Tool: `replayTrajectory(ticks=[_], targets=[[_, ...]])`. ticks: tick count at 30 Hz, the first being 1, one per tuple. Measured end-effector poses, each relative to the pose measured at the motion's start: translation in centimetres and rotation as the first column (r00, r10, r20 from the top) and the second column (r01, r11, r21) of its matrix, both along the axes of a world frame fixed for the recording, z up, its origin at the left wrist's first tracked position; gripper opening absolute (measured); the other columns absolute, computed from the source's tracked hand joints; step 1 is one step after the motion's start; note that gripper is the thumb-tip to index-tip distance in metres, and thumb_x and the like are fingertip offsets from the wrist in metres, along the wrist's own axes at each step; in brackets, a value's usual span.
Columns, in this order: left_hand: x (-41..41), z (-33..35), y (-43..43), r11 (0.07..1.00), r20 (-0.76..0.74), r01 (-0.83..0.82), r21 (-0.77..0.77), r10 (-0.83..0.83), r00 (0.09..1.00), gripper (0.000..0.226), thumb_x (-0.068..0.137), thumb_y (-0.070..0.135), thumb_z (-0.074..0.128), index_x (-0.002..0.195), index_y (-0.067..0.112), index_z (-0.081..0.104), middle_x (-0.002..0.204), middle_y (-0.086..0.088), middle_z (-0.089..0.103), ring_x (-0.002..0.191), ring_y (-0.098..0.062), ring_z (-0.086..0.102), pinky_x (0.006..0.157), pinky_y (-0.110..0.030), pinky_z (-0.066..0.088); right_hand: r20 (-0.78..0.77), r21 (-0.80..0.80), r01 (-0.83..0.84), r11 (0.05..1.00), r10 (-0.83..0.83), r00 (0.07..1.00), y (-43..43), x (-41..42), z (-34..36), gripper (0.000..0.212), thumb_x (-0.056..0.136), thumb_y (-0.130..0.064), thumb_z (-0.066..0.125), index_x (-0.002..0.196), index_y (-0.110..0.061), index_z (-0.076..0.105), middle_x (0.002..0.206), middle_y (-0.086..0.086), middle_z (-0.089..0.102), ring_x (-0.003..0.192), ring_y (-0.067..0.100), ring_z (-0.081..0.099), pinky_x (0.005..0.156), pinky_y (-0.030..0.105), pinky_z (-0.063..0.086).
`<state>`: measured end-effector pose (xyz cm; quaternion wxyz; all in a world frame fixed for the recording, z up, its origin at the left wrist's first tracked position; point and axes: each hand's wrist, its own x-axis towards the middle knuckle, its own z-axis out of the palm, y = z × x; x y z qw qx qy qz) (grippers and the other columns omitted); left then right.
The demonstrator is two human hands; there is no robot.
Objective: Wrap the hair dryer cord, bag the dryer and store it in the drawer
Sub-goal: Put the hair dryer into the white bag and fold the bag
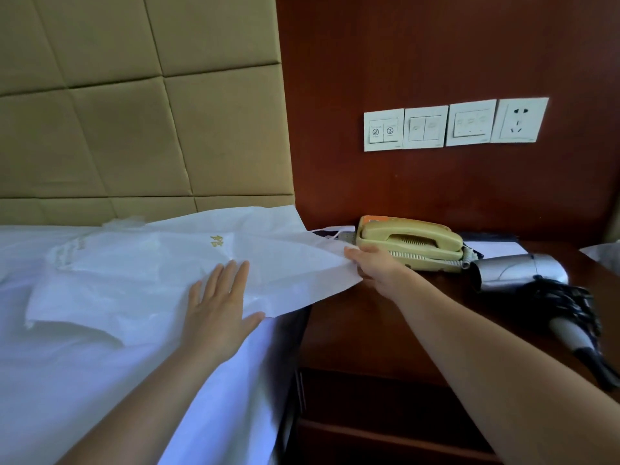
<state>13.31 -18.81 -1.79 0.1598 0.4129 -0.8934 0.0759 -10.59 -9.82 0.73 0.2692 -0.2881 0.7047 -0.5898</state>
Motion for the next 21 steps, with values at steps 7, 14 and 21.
replayTrajectory(ticks=[7,14,21], targets=[[0.0,1.8,1.3,0.997,-0.161,0.044,-0.071,-0.055,0.985,0.085,0.083,0.068,0.024,0.151,0.024,-0.001,0.161,0.001,-0.002,0.148,-0.019,0.001,0.115,-0.043,0.009,-0.525,-0.425,0.0,0.905,-0.246,0.815,3.7,1.3,5.9,0.027,0.095,-0.016,0.048,0.068,-0.009,0.049,0.06,-0.006,0.037,0.055,0.005,0.031,0.046,0.014,0.025],[-1.4,3.7,5.3,0.996,-0.127,0.084,-0.025,-0.087,0.988,0.082,0.092,0.048,0.045,0.15,0.026,-0.009,0.16,0.001,-0.012,0.148,-0.017,-0.008,0.116,-0.041,0.005,-0.423,-0.589,0.241,0.771,-0.549,0.721,11.8,-0.8,8.7,0.03,0.096,-0.022,0.048,0.071,-0.003,0.049,0.059,-0.005,0.035,0.052,0.003,0.027,0.046,0.017,0.022],[-3.6,0.7,12.3,0.943,-0.281,0.049,0.33,0.049,0.958,0.08,0.092,0.05,0.046,0.151,0.022,-0.001,0.161,-0.004,-0.007,0.148,-0.022,-0.004,0.115,-0.047,0.008,-0.372,-0.448,0.447,0.774,-0.616,0.694,22.5,-2.5,5.5,0.034,0.093,-0.021,0.049,0.063,-0.008,0.043,0.059,-0.002,0.031,0.057,0.011,0.026,0.051,0.025,0.023]])
